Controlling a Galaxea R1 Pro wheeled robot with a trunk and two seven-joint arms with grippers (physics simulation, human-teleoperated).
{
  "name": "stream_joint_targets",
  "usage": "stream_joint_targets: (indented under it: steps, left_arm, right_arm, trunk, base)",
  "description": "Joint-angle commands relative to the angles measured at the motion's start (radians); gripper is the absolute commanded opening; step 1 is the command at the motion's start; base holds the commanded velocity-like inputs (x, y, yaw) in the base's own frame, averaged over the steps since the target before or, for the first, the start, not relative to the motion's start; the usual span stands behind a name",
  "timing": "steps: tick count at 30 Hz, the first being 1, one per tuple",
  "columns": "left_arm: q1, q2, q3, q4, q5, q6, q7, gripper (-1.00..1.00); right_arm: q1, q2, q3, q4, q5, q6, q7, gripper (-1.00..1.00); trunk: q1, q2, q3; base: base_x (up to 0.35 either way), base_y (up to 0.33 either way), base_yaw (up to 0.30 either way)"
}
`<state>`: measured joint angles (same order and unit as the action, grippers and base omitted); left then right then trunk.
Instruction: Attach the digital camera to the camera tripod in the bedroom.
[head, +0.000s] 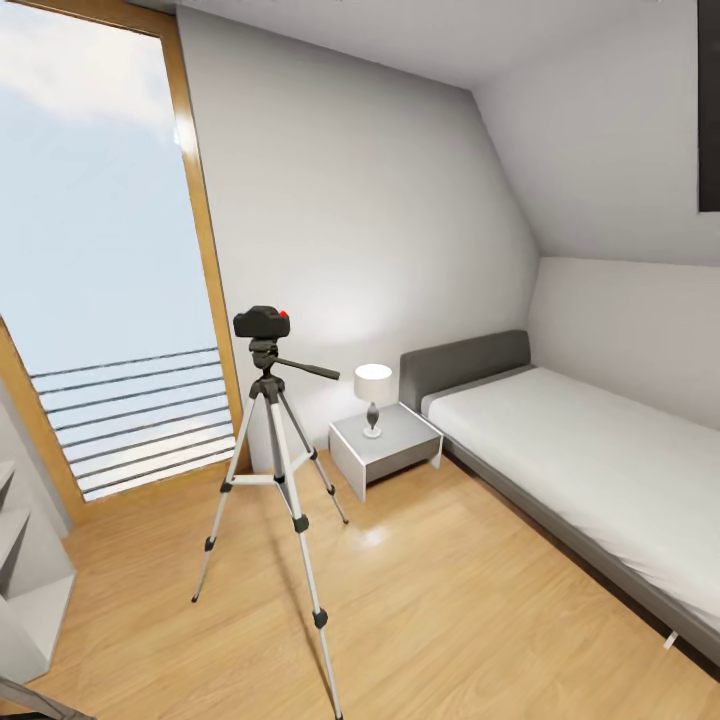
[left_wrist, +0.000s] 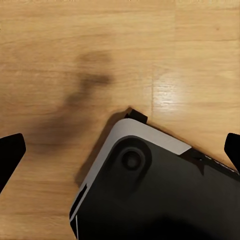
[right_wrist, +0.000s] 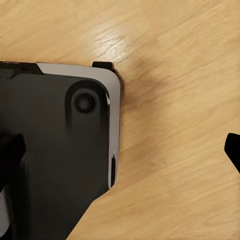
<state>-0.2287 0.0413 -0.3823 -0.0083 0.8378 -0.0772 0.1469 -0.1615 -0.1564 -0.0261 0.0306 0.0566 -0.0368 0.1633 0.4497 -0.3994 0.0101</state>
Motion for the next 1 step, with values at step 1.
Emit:
stream_joint_targets:
  steps: [1]
  left_arm:
    - [0.000,0.000,-0.009,-0.001,0.007,-0.001,0.004,1.00]
  right_arm:
    - [-0.001,0.000,-0.003,0.003,0.006,-0.004,0.002,1.00]
  trunk:
    - [0.000,-0.001,0.000]
  base:
    - [0.000,0.000,0.000]
